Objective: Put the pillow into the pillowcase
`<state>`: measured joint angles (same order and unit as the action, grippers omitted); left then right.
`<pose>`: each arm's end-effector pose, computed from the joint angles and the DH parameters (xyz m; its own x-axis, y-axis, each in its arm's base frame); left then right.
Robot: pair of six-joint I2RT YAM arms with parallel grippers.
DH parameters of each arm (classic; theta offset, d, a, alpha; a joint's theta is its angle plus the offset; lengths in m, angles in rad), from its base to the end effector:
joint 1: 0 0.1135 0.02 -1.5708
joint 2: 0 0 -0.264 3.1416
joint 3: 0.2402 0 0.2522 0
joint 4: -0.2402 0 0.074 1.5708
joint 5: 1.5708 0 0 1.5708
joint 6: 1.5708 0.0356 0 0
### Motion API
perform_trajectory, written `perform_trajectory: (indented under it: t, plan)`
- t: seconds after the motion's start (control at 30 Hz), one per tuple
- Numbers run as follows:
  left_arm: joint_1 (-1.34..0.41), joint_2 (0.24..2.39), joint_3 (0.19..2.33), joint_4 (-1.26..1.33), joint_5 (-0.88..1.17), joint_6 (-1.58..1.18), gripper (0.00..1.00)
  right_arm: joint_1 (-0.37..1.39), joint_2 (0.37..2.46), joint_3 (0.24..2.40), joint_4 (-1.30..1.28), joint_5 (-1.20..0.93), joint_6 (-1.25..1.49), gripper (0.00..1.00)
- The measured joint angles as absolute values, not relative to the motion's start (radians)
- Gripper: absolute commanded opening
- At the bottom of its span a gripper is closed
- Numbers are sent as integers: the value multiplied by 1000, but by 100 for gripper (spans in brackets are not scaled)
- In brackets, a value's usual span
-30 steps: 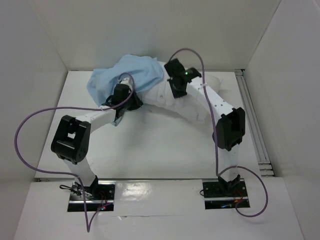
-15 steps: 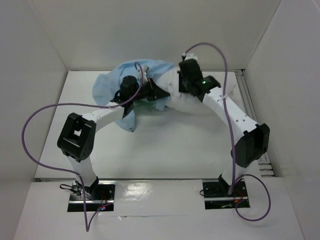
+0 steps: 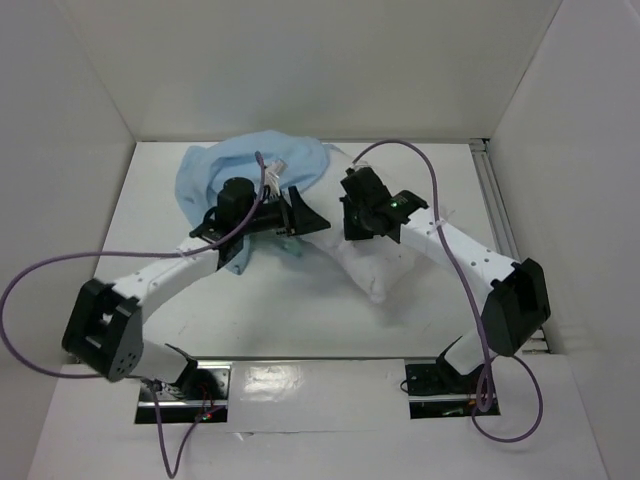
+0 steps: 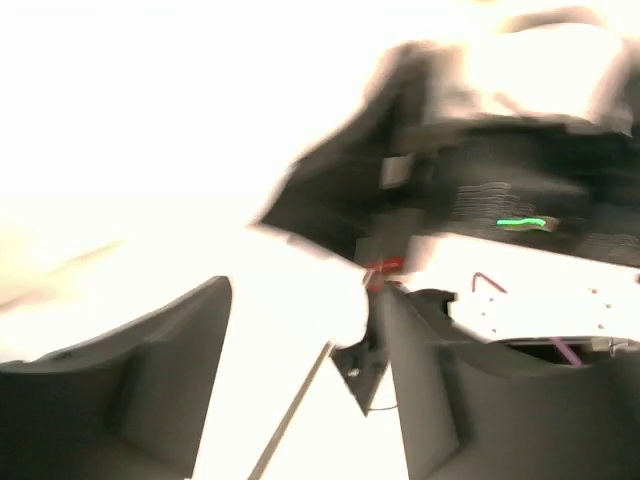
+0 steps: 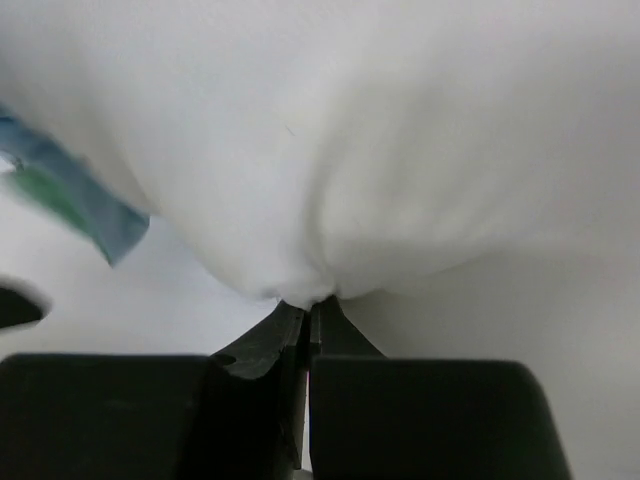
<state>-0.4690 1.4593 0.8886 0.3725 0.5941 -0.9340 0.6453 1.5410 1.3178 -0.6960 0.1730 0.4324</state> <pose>0.2859 -0.1672 0.2736 -0.7992 -0.3419 -0.4944 0.3726 0.3636 -0.8538 0.2677 0.1938 0.2949 -0.7901 -0.0781 -0.6080 -0.1960 0.9720 0.1299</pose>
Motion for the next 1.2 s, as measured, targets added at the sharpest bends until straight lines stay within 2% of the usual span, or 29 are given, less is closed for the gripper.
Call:
perform_trajectory:
  t: [0.03, 0.1, 0.13, 0.17, 0.2, 0.23, 0.27, 0.3, 0.33, 0.37, 0.4, 0.43, 0.57, 0.73, 0.9, 1.03, 1.2]
  plan:
    - [-480, 1408, 933, 295, 581, -876, 85, 652, 1531, 1322, -694, 162, 439, 0]
    - [-499, 1313, 1038, 145, 527, -755, 83, 677, 1527, 1340, -686, 141, 448, 0]
    - [-504, 1272, 1084, 77, 495, -702, 66, 690, 1529, 1348, -680, 134, 448, 0]
    - [-505, 1235, 1127, 9, 452, -654, 58, 701, 1530, 1353, -673, 129, 448, 7]
    - [-505, 1206, 1161, -47, 407, -608, 48, 711, 1531, 1358, -673, 123, 448, 23]
    - [-505, 1182, 1191, -106, 360, -571, 41, 717, 1533, 1365, -675, 117, 451, 44]
    - [-505, 1169, 1215, -150, 318, -547, 40, 720, 1536, 1374, -678, 112, 455, 63]
    - [-505, 1166, 1243, -202, 263, -520, 48, 722, 1538, 1385, -680, 107, 458, 85]
    - [-505, 1171, 1268, -246, 219, -497, 61, 725, 1539, 1395, -681, 109, 458, 93]
    - [-505, 1185, 1295, -289, 168, -473, 69, 727, 1538, 1406, -682, 115, 458, 98]
    - [-506, 1215, 1330, -341, 107, -459, 78, 727, 1537, 1418, -686, 123, 454, 100]
    - [-507, 1247, 1358, -388, 46, -449, 80, 727, 1532, 1432, -688, 143, 456, 100]
    - [-524, 1432, 1472, -481, -142, -411, 81, 700, 1477, 1457, -709, 242, 481, 100]
    - [-576, 1641, 1618, -567, -315, -363, 82, 533, 1305, 1405, -712, 307, 539, 100]
    - [-593, 1743, 1740, -585, -387, -318, 82, 212, 1156, 1230, -693, 124, 570, 100]
    - [-593, 1803, 1820, -591, -408, -284, 80, -18, 1140, 1052, -667, -100, 584, 100]
    - [-592, 1872, 1866, -620, -418, -243, 72, -96, 1152, 954, -664, -294, 590, 100]
